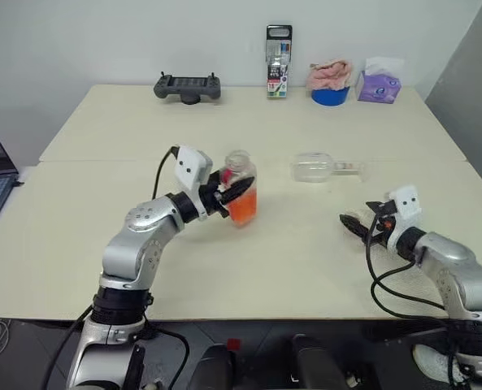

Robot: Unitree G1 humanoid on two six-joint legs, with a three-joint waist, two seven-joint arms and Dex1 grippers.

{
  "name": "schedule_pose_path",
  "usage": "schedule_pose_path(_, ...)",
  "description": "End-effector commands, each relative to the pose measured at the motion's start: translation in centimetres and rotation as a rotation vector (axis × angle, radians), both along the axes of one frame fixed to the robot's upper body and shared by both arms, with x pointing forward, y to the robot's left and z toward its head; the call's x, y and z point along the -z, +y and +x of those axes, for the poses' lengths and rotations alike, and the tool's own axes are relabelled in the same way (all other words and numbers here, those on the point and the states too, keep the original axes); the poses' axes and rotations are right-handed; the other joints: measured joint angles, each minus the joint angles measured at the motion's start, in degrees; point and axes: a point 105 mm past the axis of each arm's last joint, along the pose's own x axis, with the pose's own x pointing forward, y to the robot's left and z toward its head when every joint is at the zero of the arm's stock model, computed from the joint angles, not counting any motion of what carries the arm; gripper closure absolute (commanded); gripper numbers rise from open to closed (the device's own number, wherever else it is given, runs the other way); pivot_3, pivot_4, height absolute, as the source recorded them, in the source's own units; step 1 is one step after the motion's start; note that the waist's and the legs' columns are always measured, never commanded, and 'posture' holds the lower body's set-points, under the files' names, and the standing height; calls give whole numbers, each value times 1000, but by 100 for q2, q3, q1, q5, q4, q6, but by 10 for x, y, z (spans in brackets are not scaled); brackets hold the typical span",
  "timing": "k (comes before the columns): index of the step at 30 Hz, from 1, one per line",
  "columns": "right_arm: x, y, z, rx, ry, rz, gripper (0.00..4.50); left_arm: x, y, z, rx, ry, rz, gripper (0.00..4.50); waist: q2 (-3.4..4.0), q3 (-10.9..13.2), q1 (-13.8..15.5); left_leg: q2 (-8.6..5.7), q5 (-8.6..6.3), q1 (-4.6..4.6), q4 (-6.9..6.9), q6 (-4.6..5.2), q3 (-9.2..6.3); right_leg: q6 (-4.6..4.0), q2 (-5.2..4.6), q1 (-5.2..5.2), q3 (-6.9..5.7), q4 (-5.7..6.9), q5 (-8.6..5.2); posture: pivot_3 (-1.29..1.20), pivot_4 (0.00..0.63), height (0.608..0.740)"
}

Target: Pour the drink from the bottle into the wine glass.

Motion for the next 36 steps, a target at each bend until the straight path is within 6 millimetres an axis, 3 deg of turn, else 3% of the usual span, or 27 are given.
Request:
schedule_pose_path(1, -25, 32, -7, -172, -44, 5, 0, -21, 23, 9, -112, -85, 0, 2808, 0, 0, 0, 0, 0, 0, 0, 0, 0, 0, 0, 0, 0, 0, 0, 0, 150, 740)
schedule_pose_path(5, -60, 102, -30, -474, -92, 144, 0, -29, 70, 25, -335, -103, 10, 2808, -1, 0, -6, 2, 0, -2, 1, 0, -5, -2, 0, -1, -3, 0, 1, 0, 150, 740)
schedule_pose_path(6, -64, 110, -32, -503, -99, 155, 0, -29, 78, 27, -371, -106, 14, 2808, -2, 1, -12, 5, 0, -1, 0, 0, -6, -2, 2, -2, -4, 1, 1, 0, 150, 740)
schedule_pose_path(9, -81, 149, -16, -458, -189, 250, 0, -32, 113, 35, -520, -99, -39, 2808, -4, -1, -13, 12, 0, 0, -1, -1, -15, -3, 8, -2, -14, 3, 2, 0, 150, 740)
schedule_pose_path(13, -85, 178, -10, -454, -212, 259, 0, -34, 137, 40, -619, -95, -139, 2808, -7, -2, 46, 2, 0, -7, -1, -4, -24, -24, -3, -7, -21, 3, 15, 0, 150, 740)
schedule_pose_path(18, -90, 188, -8, -463, -228, 268, 0, -25, 139, 43, -616, -91, -148, 2808, -9, -3, 95, -16, 0, -21, 3, -6, -23, -8, -42, -7, -21, -11, 23, 0, 150, 740)
schedule_pose_path(26, -84, 178, -7, -461, -216, 223, 0, -1, 141, 39, -620, -63, -80, 2808, -10, -3, 24, -13, -1, -12, 0, -5, -20, -5, -28, -9, -23, -1, 26, 0, 150, 740)
schedule_pose_path(27, -82, 176, -6, -459, -214, 218, 0, 2, 141, 39, -618, -56, -71, 2086, -10, -3, 21, -12, -1, -11, 0, -5, -20, -5, -28, -9, -23, 0, 26, 0, 150, 740)
schedule_pose_path(33, -79, 172, -5, -446, -207, 210, 0, 14, 140, 35, -636, -29, -69, 175, -10, -4, 12, -12, -1, -7, 1, -5, -18, -5, -27, -8, -20, 5, 26, 0, 150, 740)
schedule_pose_path(36, -79, 171, -3, -438, -208, 209, 0, 17, 143, 33, -660, -22, -75, 17, -10, -4, 14, -12, -1, -8, 1, -5, -19, -5, -28, -8, -21, 5, 26, 0, 150, 740)
